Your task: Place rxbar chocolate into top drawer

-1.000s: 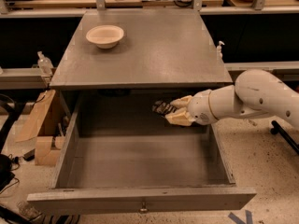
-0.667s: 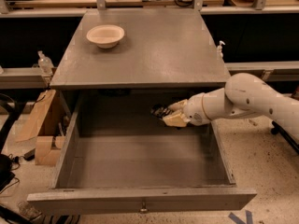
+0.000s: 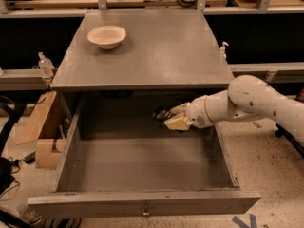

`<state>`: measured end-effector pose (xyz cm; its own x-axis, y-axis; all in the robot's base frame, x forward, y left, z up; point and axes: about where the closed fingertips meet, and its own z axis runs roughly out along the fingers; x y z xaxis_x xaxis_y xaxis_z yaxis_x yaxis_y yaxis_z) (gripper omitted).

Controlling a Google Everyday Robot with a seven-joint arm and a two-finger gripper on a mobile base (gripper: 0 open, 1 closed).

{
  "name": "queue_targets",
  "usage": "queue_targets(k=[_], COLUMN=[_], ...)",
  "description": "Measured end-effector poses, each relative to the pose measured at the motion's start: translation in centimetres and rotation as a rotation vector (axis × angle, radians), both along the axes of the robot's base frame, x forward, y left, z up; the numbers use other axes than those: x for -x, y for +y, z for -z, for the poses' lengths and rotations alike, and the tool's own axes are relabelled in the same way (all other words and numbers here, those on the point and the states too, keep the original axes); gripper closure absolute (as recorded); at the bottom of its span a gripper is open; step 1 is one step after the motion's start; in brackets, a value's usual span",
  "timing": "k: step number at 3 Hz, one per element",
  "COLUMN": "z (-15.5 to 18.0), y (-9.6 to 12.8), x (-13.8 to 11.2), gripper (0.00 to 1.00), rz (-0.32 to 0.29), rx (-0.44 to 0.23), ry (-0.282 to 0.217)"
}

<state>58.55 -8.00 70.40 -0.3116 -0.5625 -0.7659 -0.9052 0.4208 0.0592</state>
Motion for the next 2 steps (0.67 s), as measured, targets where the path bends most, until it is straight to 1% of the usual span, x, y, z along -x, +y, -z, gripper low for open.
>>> queue_targets(k=[2], z=[0.17], y=[0.40], x=[0.07], gripper=[0.12], rz=[-0.007], rx=[-0.001], ry=[0.003])
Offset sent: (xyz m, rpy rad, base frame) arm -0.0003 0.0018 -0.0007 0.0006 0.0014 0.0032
